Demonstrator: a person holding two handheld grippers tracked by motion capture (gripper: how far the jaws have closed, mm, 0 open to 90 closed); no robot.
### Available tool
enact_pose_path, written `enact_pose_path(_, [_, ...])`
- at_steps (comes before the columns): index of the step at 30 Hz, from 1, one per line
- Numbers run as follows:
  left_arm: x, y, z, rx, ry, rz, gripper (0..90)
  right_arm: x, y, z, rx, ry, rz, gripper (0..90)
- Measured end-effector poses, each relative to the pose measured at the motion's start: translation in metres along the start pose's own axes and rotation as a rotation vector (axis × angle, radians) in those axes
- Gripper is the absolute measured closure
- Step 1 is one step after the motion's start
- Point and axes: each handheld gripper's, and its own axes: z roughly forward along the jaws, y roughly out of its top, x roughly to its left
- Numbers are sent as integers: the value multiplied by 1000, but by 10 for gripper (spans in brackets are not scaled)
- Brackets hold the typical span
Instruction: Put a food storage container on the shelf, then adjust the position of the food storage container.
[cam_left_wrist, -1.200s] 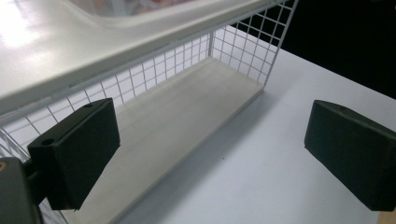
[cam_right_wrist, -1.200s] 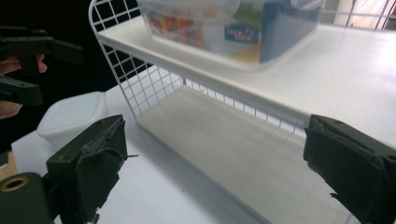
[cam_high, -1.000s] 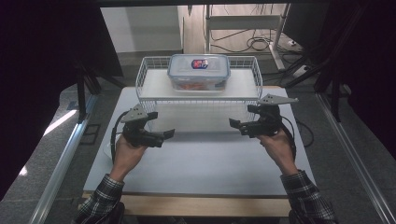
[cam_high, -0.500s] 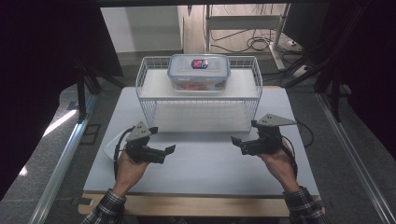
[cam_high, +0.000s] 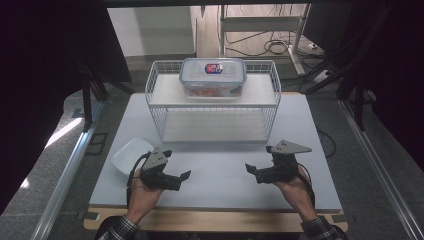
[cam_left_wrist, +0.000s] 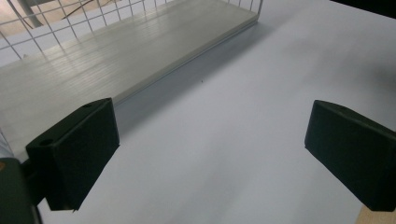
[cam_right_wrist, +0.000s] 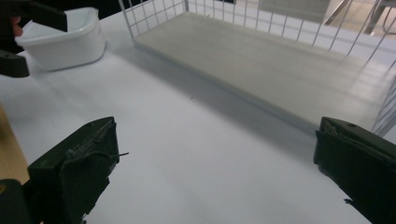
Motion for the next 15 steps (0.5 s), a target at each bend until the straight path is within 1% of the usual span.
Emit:
enact_pose_path(4, [-3, -6, 3, 21, -9, -1, 24, 5, -15, 1, 25, 2, -7, 6])
enact_pose_path(7, [-4, -8, 8, 49, -14, 5, 24, 6, -24, 2, 49, 8, 4, 6])
enact_pose_path(8, [-5, -8, 10, 62, -8, 7, 23, 6, -27, 3, 59, 12, 8, 5])
enact_pose_path(10, [-5, -8, 11, 76, -2, 3, 16, 6, -30, 4, 75, 7, 0, 6])
enact_pose_path(12, [-5, -7, 11, 90, 8, -3, 2, 5, -30, 4, 72, -1, -3, 7])
enact_pose_path(13, [-4, -6, 11, 88, 12, -10, 2, 4, -30, 4, 69, -1, 0, 8])
enact_pose_path(14, [-2, -6, 9, 93, 22, -23, 12, 3, -30, 4, 66, -5, 3, 9])
enact_pose_path(15, [-1, -5, 8, 96, 30, -27, 30, 3, -30, 4, 64, -9, 5, 10])
